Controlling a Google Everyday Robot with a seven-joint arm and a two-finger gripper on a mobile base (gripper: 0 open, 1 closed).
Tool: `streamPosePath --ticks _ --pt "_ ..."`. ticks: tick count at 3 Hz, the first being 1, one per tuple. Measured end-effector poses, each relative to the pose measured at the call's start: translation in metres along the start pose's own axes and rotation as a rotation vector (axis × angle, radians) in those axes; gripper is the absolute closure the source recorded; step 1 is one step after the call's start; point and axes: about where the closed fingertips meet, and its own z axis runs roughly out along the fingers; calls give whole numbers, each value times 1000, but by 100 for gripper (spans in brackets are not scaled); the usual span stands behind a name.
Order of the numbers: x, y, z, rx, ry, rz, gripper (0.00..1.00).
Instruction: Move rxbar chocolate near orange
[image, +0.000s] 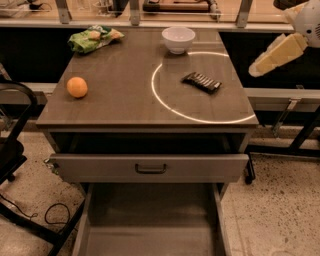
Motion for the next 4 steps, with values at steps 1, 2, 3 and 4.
streamPosePath --ticks 1,2,3,4 --pt "-12 -49 54 39 -229 67 0" --pt "-17 -72 106 58 -357 107 0" --pt "-4 -71 141 61 -388 134 0" --pt "3 -58 173 32 -395 143 0"
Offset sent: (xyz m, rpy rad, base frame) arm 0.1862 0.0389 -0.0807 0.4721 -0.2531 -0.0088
